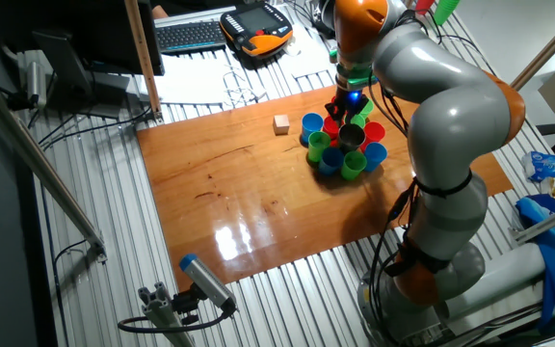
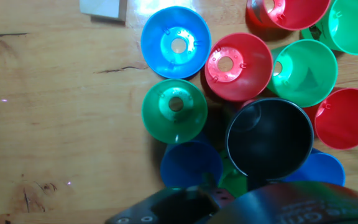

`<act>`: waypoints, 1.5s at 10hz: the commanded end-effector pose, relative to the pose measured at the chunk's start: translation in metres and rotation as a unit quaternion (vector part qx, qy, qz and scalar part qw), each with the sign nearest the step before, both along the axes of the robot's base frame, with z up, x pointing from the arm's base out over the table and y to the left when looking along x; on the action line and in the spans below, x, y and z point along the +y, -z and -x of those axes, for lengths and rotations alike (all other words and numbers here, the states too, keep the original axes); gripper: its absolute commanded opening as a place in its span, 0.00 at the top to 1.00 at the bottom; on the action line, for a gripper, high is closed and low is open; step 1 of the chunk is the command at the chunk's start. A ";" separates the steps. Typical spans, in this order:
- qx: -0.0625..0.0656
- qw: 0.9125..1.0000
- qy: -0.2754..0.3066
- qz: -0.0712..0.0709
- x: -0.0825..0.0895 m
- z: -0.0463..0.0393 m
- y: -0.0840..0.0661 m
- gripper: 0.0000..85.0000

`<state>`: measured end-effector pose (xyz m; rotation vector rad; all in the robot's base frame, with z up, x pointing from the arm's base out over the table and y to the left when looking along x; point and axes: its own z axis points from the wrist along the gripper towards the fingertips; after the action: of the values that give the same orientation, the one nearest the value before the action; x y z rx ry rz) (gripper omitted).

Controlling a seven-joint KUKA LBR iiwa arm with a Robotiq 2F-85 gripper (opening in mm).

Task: Stack the cups

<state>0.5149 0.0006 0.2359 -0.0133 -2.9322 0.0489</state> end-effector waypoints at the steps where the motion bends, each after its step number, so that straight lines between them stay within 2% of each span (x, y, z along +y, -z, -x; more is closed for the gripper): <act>1: -0.001 1.000 0.000 0.000 0.000 0.0001 0.000 1.00; 11: 0.000 1.000 0.001 0.002 0.000 0.0001 0.000 1.00; 12: -0.003 1.000 0.000 0.000 0.000 0.0001 0.000 1.00; 13: -0.012 1.000 0.002 -0.015 0.000 0.0001 0.000 1.00; 14: -0.007 0.999 0.010 -0.030 0.000 0.0001 0.000 1.00; 15: -0.003 0.999 0.021 -0.029 0.000 0.0001 0.000 1.00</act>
<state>0.5147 0.0007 0.2356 -0.0707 -2.9377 -0.0352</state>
